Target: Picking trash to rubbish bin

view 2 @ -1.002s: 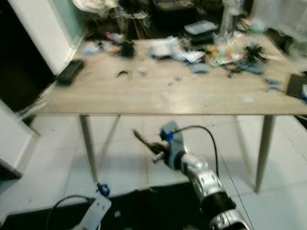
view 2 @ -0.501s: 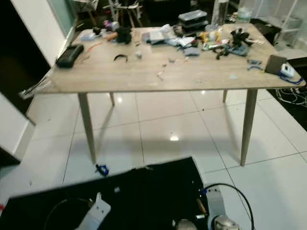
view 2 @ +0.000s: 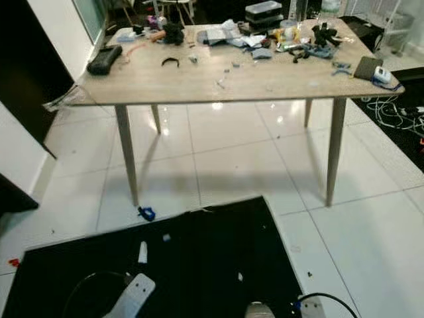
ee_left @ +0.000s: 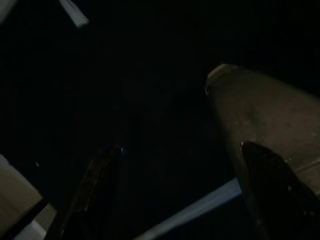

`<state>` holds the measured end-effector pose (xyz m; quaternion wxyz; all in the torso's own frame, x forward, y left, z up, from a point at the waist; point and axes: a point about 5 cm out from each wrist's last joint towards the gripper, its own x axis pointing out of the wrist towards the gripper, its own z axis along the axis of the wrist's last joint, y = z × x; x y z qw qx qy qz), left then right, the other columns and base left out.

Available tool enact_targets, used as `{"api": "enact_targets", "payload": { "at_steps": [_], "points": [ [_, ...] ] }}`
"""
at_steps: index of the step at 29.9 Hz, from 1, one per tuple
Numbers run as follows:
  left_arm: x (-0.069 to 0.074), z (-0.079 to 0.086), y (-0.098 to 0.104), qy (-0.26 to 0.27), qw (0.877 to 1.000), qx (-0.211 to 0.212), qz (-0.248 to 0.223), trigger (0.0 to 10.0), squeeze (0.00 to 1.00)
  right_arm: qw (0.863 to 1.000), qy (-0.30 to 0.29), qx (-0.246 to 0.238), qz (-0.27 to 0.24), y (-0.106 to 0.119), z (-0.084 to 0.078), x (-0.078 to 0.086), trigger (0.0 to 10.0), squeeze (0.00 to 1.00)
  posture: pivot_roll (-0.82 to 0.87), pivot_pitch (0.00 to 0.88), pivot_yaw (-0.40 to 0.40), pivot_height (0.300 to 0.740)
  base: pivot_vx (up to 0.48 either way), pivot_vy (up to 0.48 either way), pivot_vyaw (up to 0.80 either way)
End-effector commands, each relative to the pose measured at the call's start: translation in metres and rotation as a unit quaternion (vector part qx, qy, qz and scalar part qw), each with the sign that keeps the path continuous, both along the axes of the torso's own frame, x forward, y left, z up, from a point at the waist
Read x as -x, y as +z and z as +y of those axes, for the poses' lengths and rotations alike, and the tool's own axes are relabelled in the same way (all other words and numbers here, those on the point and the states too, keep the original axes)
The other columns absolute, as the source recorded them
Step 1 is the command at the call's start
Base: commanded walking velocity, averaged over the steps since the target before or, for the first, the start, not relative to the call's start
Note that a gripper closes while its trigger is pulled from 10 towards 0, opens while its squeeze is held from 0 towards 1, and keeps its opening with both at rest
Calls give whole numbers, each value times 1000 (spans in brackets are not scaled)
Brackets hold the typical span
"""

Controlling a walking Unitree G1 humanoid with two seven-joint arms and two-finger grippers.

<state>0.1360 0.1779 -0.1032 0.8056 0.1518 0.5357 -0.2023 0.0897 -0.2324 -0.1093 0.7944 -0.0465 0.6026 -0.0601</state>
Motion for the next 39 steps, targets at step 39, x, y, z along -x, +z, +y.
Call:
{"api": "enact_targets", "payload": {
  "at_steps": [39],
  "points": [
    [16, 4, -5, -9, 999, -7, 35, 10000, 0, 999, -31, 25, 24, -4, -5, 26, 10000, 0, -118, 48, 123, 740, -358, 0, 0]
  ]
}}
